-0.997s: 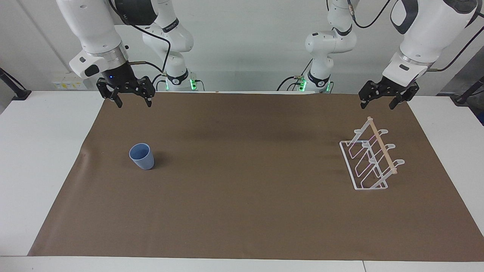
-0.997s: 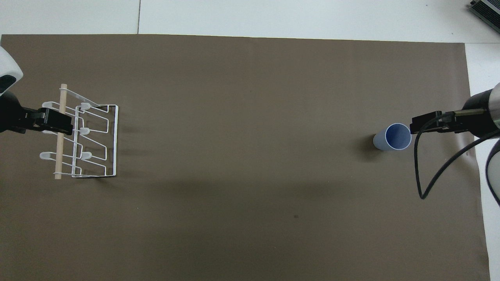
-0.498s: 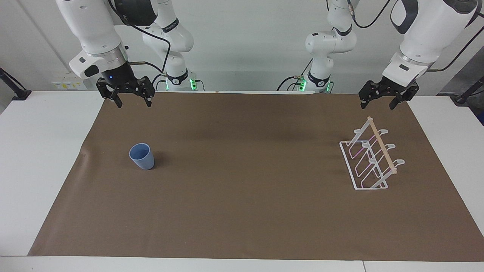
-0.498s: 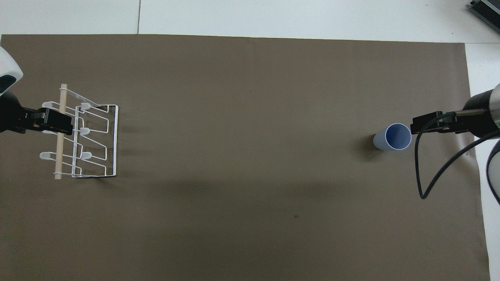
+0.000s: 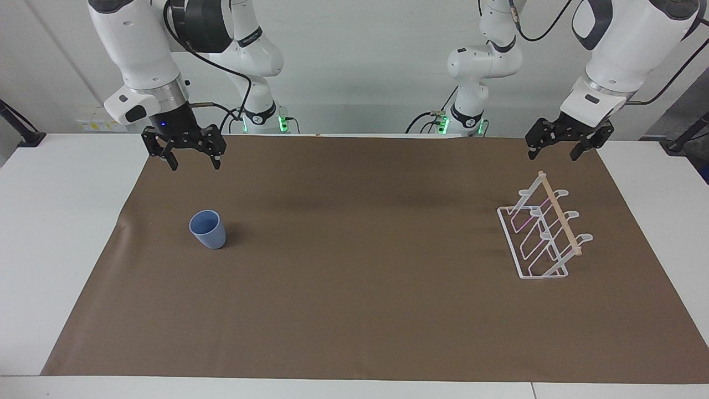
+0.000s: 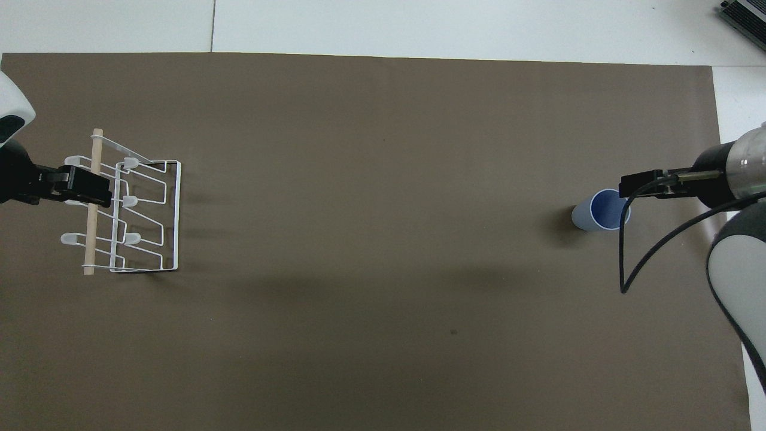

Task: Hang cup on cup holder
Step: 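Lower the right gripper over the rim of the light blue cup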

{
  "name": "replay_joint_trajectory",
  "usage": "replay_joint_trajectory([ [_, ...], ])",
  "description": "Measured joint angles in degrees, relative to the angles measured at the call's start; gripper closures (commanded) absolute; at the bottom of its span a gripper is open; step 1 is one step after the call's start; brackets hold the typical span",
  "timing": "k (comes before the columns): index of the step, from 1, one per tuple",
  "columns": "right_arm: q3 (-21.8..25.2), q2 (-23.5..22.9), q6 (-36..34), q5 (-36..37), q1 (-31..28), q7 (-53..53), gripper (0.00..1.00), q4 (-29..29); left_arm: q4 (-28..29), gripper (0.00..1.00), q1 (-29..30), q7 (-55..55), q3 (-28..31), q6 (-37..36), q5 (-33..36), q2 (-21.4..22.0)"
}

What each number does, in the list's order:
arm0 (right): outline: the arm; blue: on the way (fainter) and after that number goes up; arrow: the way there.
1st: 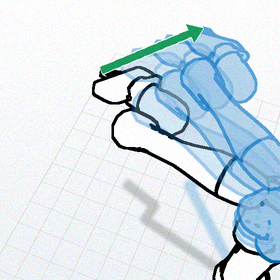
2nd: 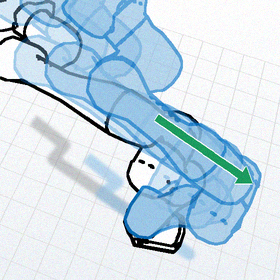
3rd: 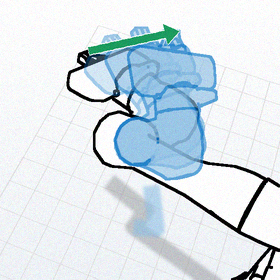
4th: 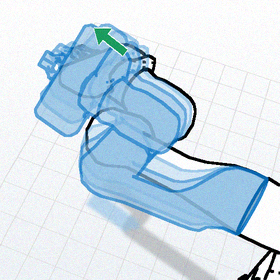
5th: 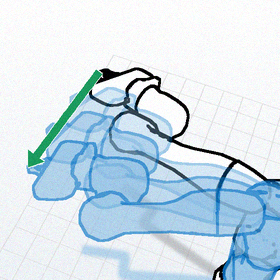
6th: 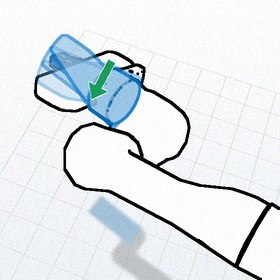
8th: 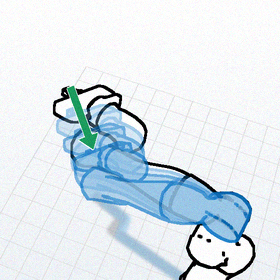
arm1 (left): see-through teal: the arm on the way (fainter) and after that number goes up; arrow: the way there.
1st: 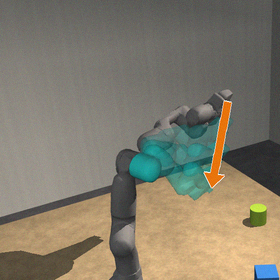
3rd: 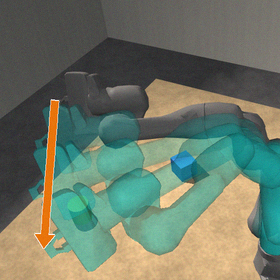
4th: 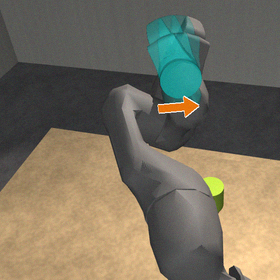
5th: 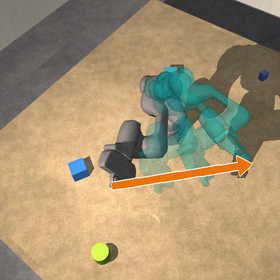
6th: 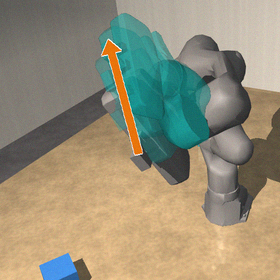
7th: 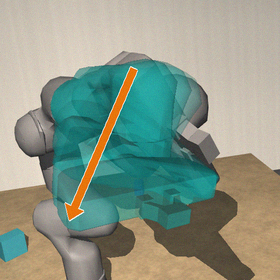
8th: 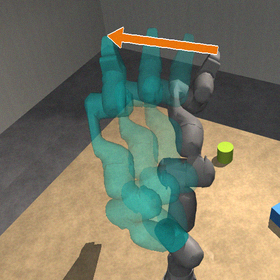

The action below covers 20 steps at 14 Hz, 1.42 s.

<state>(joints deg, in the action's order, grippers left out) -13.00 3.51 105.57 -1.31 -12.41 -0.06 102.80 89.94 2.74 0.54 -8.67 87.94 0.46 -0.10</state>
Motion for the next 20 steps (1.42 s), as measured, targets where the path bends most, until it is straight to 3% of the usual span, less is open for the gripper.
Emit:
replay_joint_trajectory([
  [7,-0.04,-0.62,10.28,0.0,0.04,-0.13,0.0,7.43,0.01,0.0,0.0,0.0,0.0,0.0,0.0,0.0],
  [14,0.04,-9.34,20.44,0.0,0.0,-4.38,0.0,11.19,0.03,0.0,0.0,0.0,0.0,0.0,0.0,0.0],
  [20,0.05,-10.57,24.97,0.0,0.0,-5.21,0.0,14.18,0.04,0.0,0.0,0.0,0.0,0.0,0.0,0.0],
])
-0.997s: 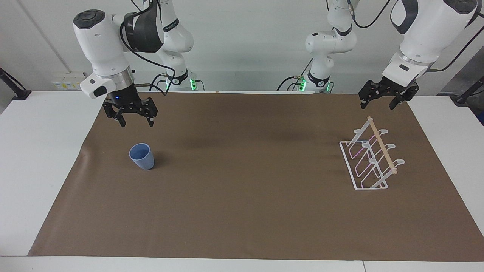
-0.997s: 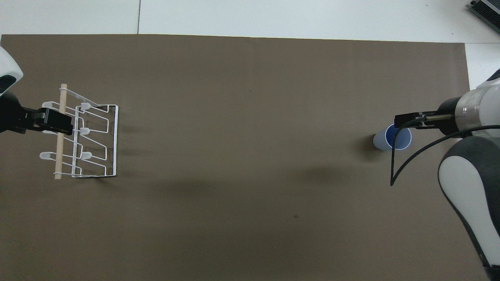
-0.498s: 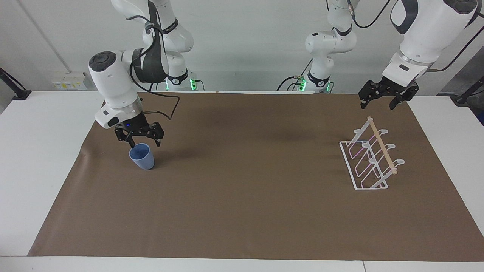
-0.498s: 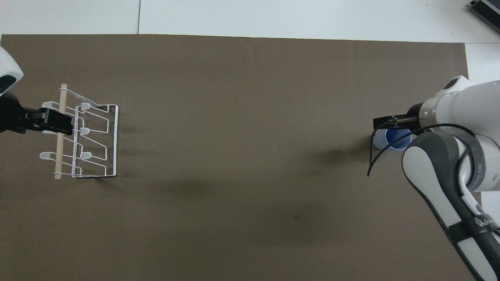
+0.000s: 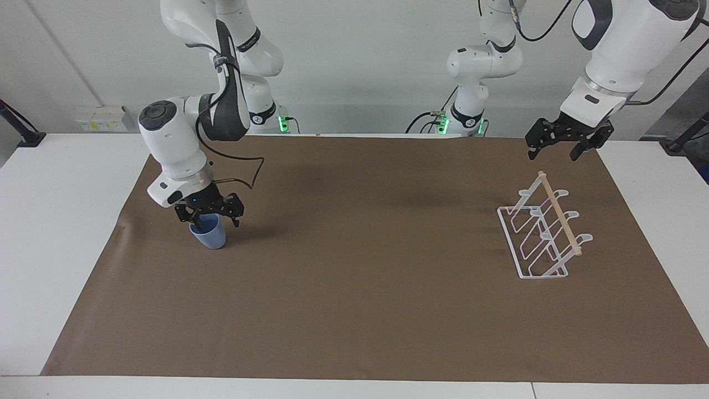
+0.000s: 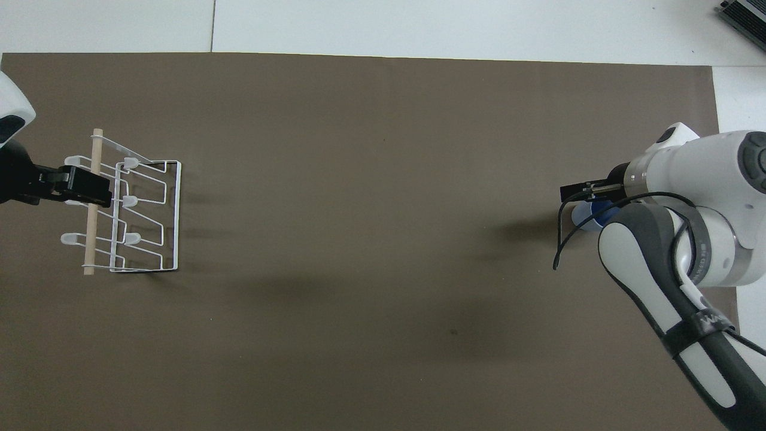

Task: Hang cup on cup holder
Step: 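Lower the right gripper over the rim of the light blue cup, then close the right gripper on the cup rim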

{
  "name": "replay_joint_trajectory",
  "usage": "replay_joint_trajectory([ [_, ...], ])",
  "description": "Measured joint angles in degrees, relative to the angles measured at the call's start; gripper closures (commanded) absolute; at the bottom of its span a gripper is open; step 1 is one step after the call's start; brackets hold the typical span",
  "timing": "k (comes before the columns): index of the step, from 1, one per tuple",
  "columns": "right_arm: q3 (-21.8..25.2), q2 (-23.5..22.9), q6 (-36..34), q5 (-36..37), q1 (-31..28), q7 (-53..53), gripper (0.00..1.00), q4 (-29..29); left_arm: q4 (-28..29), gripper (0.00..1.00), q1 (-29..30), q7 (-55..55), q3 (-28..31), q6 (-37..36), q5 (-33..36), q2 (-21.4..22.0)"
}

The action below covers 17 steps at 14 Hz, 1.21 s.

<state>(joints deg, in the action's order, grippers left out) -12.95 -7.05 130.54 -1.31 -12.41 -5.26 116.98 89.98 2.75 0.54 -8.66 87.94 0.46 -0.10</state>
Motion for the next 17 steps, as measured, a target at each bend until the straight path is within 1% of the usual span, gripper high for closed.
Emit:
replay_joint_trajectory([
  [5,0.0,-0.05,4.44,0.0,0.0,-0.01,0.0,4.02,0.0,0.0,0.0,0.0,0.0,0.0,0.0,0.0],
  [11,0.06,-0.24,5.91,0.0,-0.13,-0.01,0.0,5.96,0.01,0.0,0.0,0.0,0.0,0.0,0.0,0.0],
  [13,0.06,-0.31,6.52,0.0,-0.25,-0.01,0.13,6.3,0.01,0.0,0.0,0.0,0.0,0.0,0.0,0.0],
  [16,0.06,-0.31,6.67,0.0,-0.27,-0.01,0.28,6.45,0.02,0.0,0.0,0.0,0.0,0.0,0.0,0.0],
  [17,0.06,-0.31,6.67,0.0,-0.27,-0.01,0.32,6.45,0.02,0.0,0.0,0.0,0.0,0.0,0.0,0.0],
])
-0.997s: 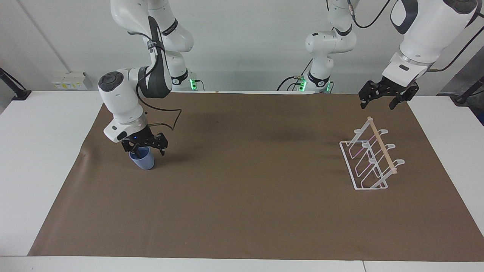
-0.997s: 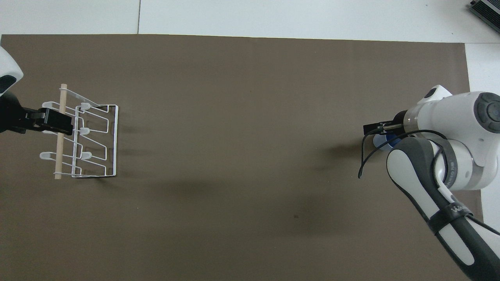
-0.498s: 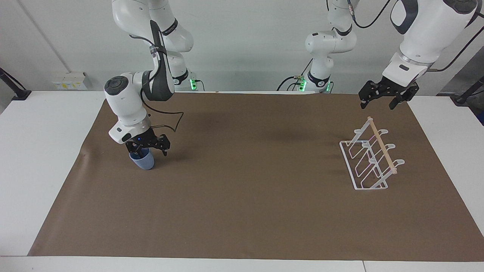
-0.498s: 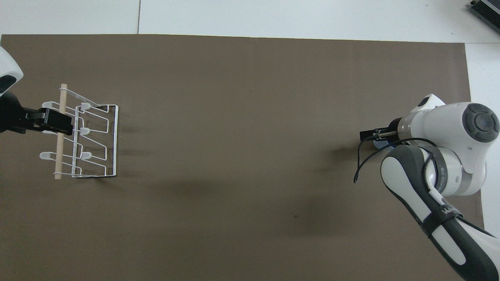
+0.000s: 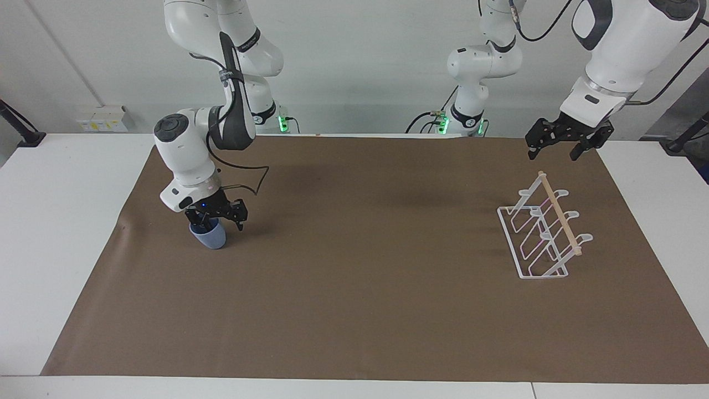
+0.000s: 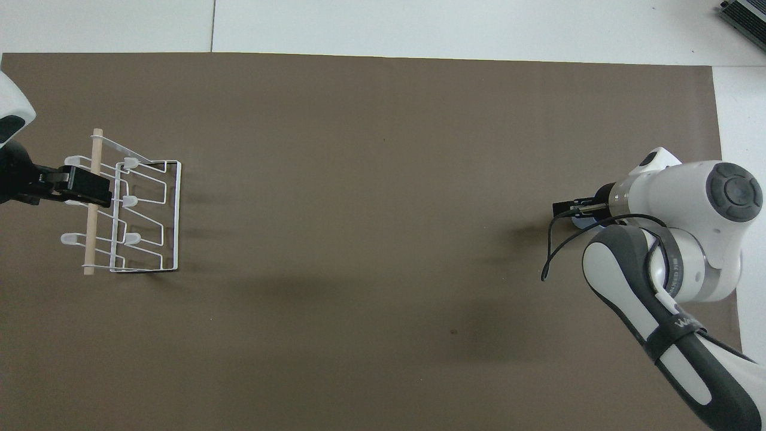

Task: Hang cup on cup holder
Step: 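Close the right gripper on the cup rim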

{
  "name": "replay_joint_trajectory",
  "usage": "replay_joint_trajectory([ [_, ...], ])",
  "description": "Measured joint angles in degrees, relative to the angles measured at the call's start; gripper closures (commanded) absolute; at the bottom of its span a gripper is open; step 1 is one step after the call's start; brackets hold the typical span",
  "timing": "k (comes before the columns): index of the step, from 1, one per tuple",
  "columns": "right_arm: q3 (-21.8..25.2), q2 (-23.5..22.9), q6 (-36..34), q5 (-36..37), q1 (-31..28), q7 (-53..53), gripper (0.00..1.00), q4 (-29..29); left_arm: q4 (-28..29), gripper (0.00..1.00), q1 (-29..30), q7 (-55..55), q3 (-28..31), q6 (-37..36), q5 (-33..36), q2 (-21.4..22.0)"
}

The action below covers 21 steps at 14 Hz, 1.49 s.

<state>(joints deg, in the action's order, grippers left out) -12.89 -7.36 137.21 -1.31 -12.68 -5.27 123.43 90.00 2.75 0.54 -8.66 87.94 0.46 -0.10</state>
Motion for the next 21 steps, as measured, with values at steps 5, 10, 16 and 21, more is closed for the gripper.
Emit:
replay_joint_trajectory([
  [5,0.0,0.0,0.01,0.0,-0.01,0.0,0.47,0.02,0.0,0.0,0.0,0.0,0.0,0.0,0.0,0.0],
  [10,0.0,0.0,0.02,0.0,-0.01,0.0,0.79,0.02,0.0,0.0,0.0,0.0,0.0,0.0,0.0,0.0],
  [16,0.01,0.04,0.13,0.02,-0.2,0.0,1.0,-0.04,0.0,0.0,0.0,0.0,0.0,0.0,0.0,0.02],
  [21,0.02,0.23,0.17,0.06,-0.41,0.0,1.0,-0.09,0.0,0.0,0.0,0.0,0.0,0.0,0.0,0.02],
])
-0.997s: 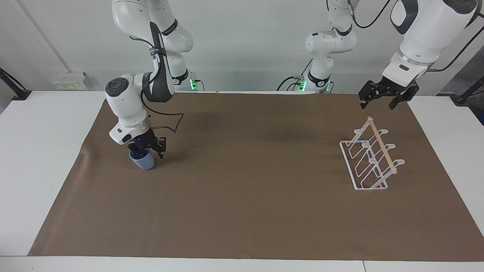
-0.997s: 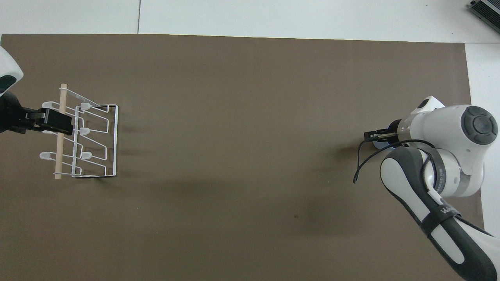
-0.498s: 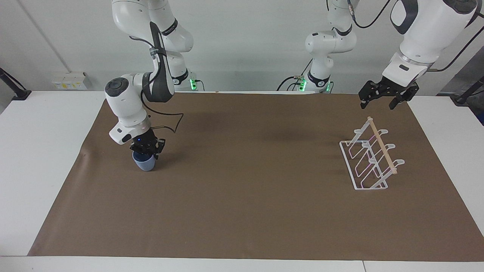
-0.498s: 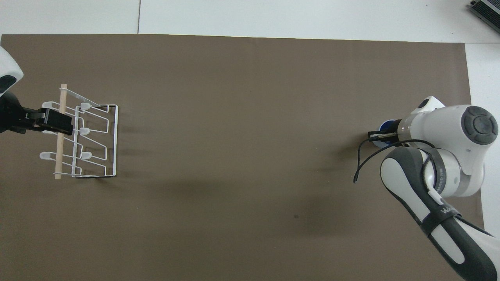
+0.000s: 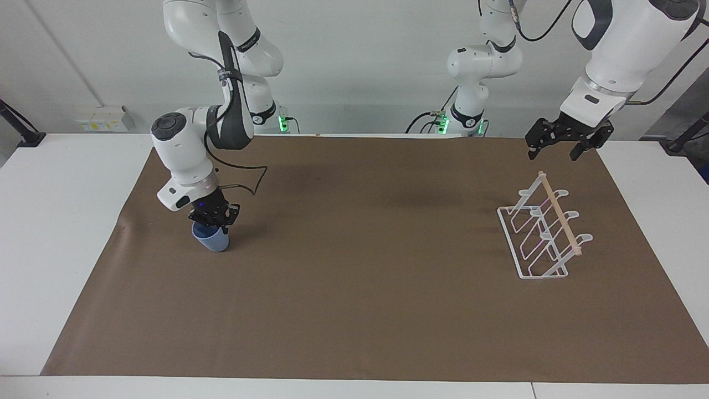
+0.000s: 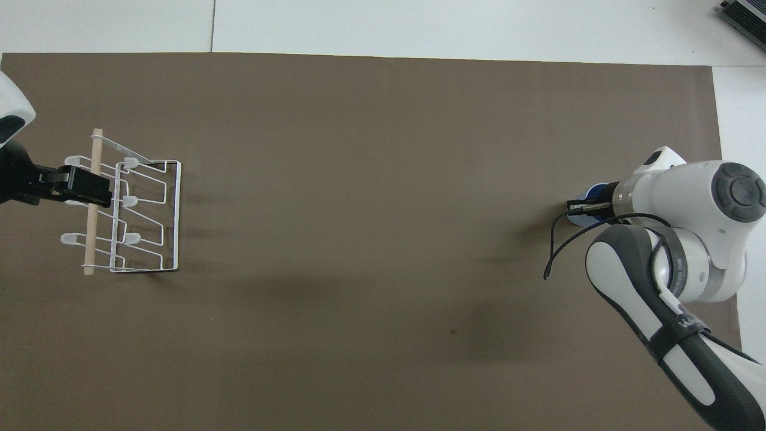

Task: Hang cup on cup holder
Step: 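Close the right gripper on the cup rim, then lift and tip the cup sideways toward the left gripper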

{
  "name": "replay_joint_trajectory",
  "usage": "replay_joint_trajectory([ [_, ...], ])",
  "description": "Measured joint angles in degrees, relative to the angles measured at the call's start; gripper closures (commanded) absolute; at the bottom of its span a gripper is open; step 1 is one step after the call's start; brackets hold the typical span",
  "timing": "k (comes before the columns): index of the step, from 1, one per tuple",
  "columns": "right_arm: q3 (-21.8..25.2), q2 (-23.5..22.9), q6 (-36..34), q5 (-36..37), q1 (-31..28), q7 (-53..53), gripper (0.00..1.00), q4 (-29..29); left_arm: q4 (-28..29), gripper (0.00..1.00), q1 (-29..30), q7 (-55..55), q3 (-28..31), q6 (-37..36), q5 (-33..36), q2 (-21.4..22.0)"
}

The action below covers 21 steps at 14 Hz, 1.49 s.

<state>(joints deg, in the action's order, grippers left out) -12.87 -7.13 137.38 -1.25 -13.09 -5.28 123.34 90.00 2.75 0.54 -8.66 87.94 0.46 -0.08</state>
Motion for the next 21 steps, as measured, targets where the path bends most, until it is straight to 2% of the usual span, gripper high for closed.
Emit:
replay_joint_trajectory([
  [16,-0.54,-0.13,-0.3,-0.4,0.01,-2.46,1.0,-2.1,0.0,0.0,0.0,0.0,0.0,0.0,0.0,0.0],
  [21,-1.46,-0.06,-7.25,-0.59,0.1,-3.89,1.0,-8.31,0.02,0.0,0.0,0.0,-0.2,-0.39,-0.01,0.02],
])
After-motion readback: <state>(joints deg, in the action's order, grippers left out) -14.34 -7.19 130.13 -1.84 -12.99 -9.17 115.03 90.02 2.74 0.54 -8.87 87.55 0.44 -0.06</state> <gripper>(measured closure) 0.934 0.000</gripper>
